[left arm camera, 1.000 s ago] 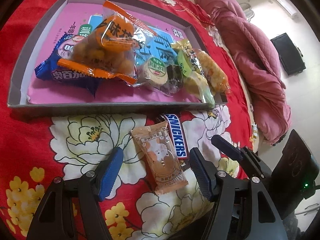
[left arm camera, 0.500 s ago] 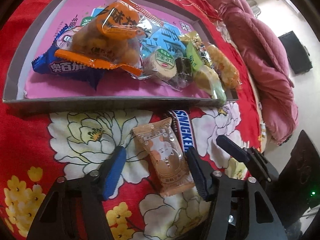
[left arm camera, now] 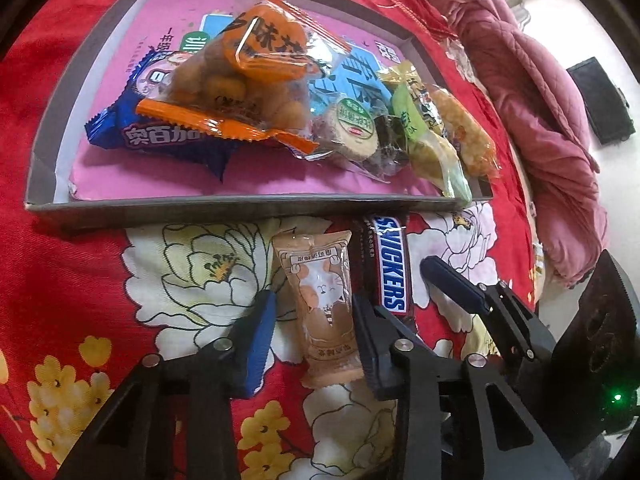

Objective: Organize snacks
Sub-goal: 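Move the right tool down over the Snickers bar while the left tool approaches the tan wafer bag, then grasp the Snickers bar with the right tool while the left tool grasps the tan cat-printed bag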

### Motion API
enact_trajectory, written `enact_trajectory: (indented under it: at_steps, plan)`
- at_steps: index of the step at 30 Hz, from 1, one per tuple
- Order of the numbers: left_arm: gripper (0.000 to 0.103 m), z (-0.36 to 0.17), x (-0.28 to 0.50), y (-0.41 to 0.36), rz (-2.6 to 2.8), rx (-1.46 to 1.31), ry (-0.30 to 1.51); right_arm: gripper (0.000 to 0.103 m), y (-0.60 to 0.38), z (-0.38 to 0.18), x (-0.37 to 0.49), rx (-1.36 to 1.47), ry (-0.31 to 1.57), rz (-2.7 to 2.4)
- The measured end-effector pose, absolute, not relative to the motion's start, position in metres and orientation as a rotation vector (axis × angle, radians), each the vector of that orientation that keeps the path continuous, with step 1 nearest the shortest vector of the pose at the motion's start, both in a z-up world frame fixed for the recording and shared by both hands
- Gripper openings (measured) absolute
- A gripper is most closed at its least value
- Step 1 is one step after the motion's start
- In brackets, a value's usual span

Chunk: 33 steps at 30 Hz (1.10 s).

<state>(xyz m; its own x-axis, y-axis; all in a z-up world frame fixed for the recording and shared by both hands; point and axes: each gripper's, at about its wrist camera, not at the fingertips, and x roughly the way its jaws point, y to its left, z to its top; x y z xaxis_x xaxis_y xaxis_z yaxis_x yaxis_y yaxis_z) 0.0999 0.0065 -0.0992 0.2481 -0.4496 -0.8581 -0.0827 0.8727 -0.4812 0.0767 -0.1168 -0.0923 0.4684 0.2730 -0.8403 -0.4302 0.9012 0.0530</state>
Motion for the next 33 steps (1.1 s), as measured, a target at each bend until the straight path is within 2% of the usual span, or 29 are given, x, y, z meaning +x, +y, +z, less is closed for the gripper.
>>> enact_trajectory:
  at_steps: [9,12,18,20,33]
  plan:
    - [0.037,-0.101,0.099,0.012,-0.268,-0.512,1.310,0.062,-0.111,-0.097,0.085,-0.194,0.958,0.416]
    - [0.037,-0.102,0.099,0.014,-0.268,-0.519,1.309,0.058,-0.110,-0.099,0.088,-0.204,0.956,0.417]
    - [0.038,-0.102,0.099,0.013,-0.271,-0.515,1.310,0.042,-0.112,-0.098,0.087,-0.225,0.956,0.427]
    - [0.037,-0.102,0.100,0.011,-0.268,-0.505,1.310,0.034,-0.113,-0.097,0.086,-0.233,0.955,0.432]
    - [0.037,-0.099,0.108,-0.020,-0.246,-0.322,1.278,0.033,-0.141,-0.090,0.088,-0.155,0.980,0.388]
